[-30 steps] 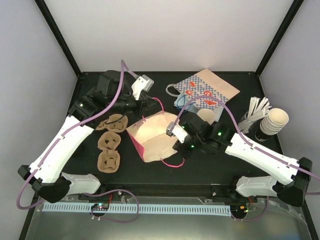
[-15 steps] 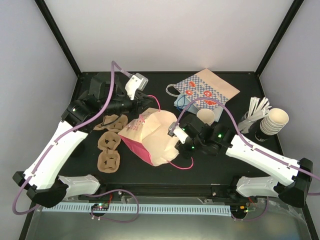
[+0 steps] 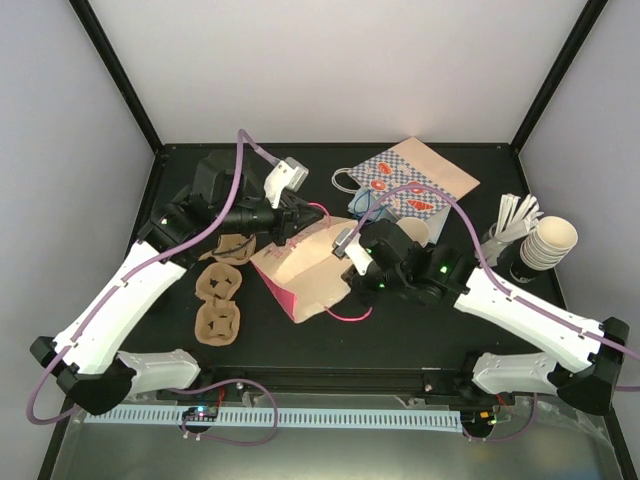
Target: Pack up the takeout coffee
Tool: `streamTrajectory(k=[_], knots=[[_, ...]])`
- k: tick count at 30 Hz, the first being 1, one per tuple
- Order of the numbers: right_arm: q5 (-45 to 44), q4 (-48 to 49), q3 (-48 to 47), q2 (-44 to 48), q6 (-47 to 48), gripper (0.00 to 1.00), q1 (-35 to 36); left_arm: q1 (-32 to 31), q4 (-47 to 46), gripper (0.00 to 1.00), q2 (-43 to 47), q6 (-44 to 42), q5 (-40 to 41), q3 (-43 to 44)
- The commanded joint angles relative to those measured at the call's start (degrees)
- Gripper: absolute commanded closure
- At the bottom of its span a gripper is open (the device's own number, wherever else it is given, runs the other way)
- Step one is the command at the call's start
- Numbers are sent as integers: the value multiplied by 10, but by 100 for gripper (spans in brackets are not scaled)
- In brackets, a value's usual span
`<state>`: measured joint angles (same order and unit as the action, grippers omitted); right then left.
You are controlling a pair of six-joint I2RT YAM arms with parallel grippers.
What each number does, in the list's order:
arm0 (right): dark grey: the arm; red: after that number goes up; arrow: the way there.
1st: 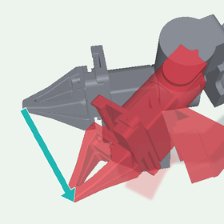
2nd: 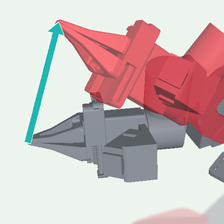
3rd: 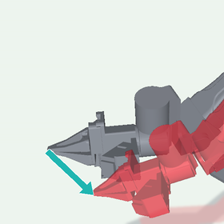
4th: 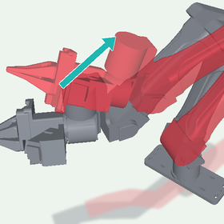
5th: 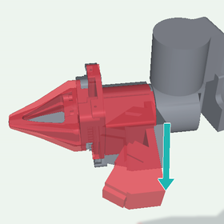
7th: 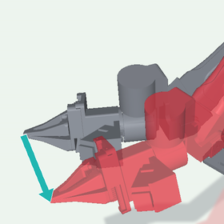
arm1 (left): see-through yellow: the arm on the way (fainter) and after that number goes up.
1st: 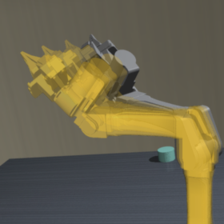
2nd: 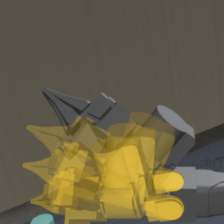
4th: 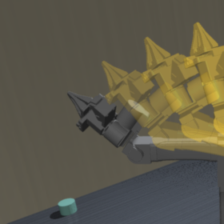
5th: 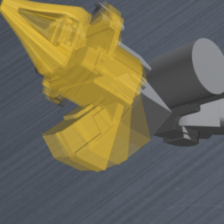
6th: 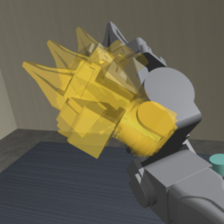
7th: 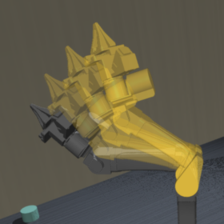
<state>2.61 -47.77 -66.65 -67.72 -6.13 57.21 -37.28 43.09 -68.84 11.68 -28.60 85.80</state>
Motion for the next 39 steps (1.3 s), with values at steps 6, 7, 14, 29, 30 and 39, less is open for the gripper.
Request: streamTrajectory(k=[6, 7, 14, 29, 30, 39], knots=[[-95, 32, -23, -9, -65, 99, 4, -25, -41, 99, 3, 9, -30, -4], [-106, 33, -24, -9, -73, 99, 3, -25, -41, 98, 2, 10, -30, -6], [-120, 42, -37, -15, -84, 99, 3, -31, -41, 98, 3, 8, -23, -12], [-376, -36, -24, -13, -164, 99, -10, -31, -19, 98, 23, -8, 13, -5], [-384, -39, -24, -12, -167, 99, -11, -31, -19, 98, 23, -8, 14, -5], [-405, -38, -30, -1, -169, 99, -11, -31, -18, 98, 22, -10, 18, -3]])
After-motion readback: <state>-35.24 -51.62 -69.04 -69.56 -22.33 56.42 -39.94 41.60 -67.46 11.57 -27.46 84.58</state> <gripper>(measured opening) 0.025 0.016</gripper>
